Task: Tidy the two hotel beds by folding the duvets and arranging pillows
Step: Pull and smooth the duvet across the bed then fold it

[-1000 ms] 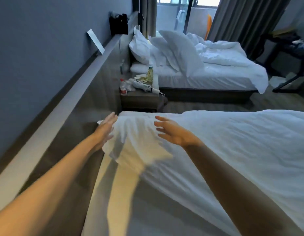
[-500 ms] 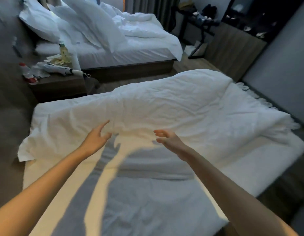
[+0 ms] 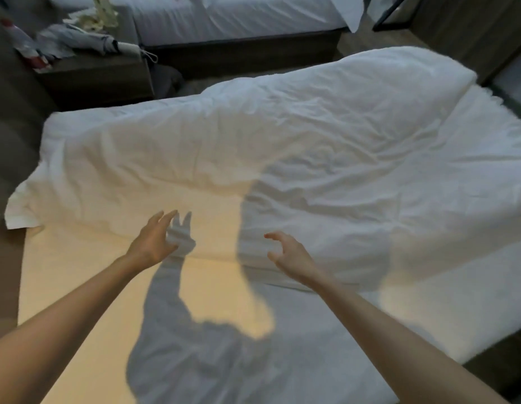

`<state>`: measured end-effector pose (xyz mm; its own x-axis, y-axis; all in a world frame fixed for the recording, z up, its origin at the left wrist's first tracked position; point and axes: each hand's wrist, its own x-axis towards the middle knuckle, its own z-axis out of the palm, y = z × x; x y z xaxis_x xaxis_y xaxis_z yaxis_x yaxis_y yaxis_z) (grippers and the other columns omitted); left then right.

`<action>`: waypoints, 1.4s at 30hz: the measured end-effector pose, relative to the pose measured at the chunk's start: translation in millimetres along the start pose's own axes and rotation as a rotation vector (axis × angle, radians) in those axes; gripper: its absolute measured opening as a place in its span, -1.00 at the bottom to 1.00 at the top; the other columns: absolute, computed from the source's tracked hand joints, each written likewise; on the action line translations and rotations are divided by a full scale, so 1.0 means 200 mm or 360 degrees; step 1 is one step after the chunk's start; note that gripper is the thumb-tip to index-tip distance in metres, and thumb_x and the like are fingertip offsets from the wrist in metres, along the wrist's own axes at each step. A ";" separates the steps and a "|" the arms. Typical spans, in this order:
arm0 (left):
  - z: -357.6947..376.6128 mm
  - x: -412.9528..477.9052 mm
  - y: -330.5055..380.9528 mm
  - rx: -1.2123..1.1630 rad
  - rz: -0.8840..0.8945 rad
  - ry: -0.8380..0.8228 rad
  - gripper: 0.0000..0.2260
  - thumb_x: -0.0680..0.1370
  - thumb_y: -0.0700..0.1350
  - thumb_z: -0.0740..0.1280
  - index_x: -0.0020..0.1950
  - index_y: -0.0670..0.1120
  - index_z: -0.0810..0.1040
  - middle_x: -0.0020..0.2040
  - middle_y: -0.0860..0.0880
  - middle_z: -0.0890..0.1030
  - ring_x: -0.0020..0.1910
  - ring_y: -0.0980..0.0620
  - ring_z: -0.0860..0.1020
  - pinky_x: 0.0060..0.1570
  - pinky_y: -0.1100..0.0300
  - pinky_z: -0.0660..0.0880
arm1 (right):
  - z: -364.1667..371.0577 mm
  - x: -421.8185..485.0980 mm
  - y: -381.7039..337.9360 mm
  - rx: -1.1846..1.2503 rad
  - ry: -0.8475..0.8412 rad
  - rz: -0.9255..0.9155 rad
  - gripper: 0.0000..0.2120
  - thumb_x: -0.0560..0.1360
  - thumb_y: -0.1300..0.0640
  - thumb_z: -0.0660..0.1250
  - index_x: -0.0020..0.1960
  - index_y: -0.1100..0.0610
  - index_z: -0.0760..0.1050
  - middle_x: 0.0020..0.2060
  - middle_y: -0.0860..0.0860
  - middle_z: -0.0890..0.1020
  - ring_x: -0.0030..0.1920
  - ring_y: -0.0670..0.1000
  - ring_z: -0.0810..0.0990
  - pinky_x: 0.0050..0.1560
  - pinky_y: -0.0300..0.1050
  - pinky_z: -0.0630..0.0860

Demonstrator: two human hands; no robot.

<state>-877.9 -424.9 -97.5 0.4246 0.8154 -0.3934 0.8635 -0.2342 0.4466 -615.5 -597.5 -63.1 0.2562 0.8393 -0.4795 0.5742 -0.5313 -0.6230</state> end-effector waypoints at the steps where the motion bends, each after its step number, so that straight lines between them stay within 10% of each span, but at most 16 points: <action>1: 0.04 0.03 -0.06 0.0040 -0.0022 -0.0035 -0.21 0.44 -0.20 0.48 0.56 -0.02 0.13 0.55 -0.19 0.11 0.52 -0.16 0.16 0.33 -0.01 0.29 | 0.07 0.08 0.02 -0.0096 -0.0029 -0.0033 -0.54 0.54 0.14 0.29 0.42 0.04 0.34 0.39 0.06 0.39 0.40 0.08 0.33 0.37 -0.10 0.24; 13: 0.44 0.51 -0.54 0.0861 -0.0168 -0.0114 -0.04 0.42 0.13 0.41 0.52 0.27 -0.28 0.56 -0.11 -0.28 0.51 -0.35 -0.11 0.32 -0.34 0.16 | 0.73 0.79 0.18 -0.1090 -0.0247 -0.0140 -0.07 0.40 -0.03 0.42 0.52 -0.25 -0.14 0.50 0.09 -0.09 0.42 0.51 -0.02 0.32 0.53 0.05; 18: 0.46 0.57 -0.62 0.1060 -0.0060 0.0010 -0.17 0.44 0.06 0.31 0.55 0.18 -0.16 0.56 -0.12 -0.09 0.47 -0.30 0.07 0.30 -0.28 0.22 | 0.74 0.91 0.19 -0.1227 0.0144 -0.0428 -0.60 0.50 0.22 0.24 0.33 0.12 0.37 0.18 0.20 0.48 0.11 0.31 0.50 0.08 0.14 0.49; 21: 0.40 0.58 -0.62 0.1139 -0.0068 0.0097 -0.24 0.47 0.02 0.34 0.55 0.13 -0.03 0.52 -0.07 0.13 0.37 -0.21 0.29 0.24 -0.19 0.34 | 0.67 0.95 0.13 -0.1177 0.0090 -0.0516 -0.81 0.55 0.27 0.16 0.13 0.19 0.45 0.05 0.19 0.59 0.05 0.25 0.55 -0.06 0.01 0.44; 26: 0.26 0.51 -0.66 0.1559 -0.0124 -0.0116 -0.16 0.52 0.10 0.33 0.53 0.19 -0.25 0.54 -0.03 -0.03 0.48 -0.11 0.10 0.36 -0.32 0.11 | 0.49 0.78 0.03 -0.0898 -0.0062 -0.0522 -0.92 0.50 0.22 0.17 -0.14 0.06 0.35 -0.05 0.22 0.62 -0.01 0.28 0.54 -0.20 -0.05 0.22; 32: 0.18 0.30 -0.55 0.1060 -0.0200 0.0051 -0.59 0.53 0.03 0.26 0.37 0.09 0.28 0.27 -0.04 0.49 0.29 -0.10 0.42 0.36 -0.12 0.16 | 0.17 0.49 -0.06 -0.0601 -0.0139 -0.0481 -0.88 0.41 0.11 0.17 -0.29 0.08 0.34 -0.31 0.06 0.51 -0.18 0.18 0.50 -0.24 -0.05 0.27; 37: 0.23 0.02 -0.37 0.0531 -0.0174 -0.0060 -0.55 0.62 -0.01 0.18 0.49 0.05 0.15 0.21 -0.12 0.54 0.11 -0.14 0.52 -0.11 0.07 0.44 | 0.00 0.25 -0.02 -0.0644 -0.0120 -0.0330 -0.84 0.26 0.01 0.00 -0.39 0.02 0.31 -0.32 0.06 0.51 -0.22 0.15 0.46 -0.24 -0.06 0.31; 42: 0.25 -0.46 -0.22 0.0540 -0.0048 -0.0146 -0.55 0.62 0.05 0.17 0.51 0.07 0.20 0.24 -0.07 0.56 0.14 -0.07 0.53 -0.13 0.16 0.36 | -0.07 -0.03 0.08 -0.0901 -0.0088 -0.0116 -0.75 0.49 0.06 0.08 -0.32 0.06 0.38 -0.10 0.20 0.63 -0.18 0.15 0.46 -0.19 -0.09 0.33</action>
<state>-941.4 -516.7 -120.4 0.4068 0.7772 -0.4800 0.9108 -0.3856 0.1475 -596.0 -609.7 -61.4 0.1678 0.8561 -0.4888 0.9197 -0.3145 -0.2350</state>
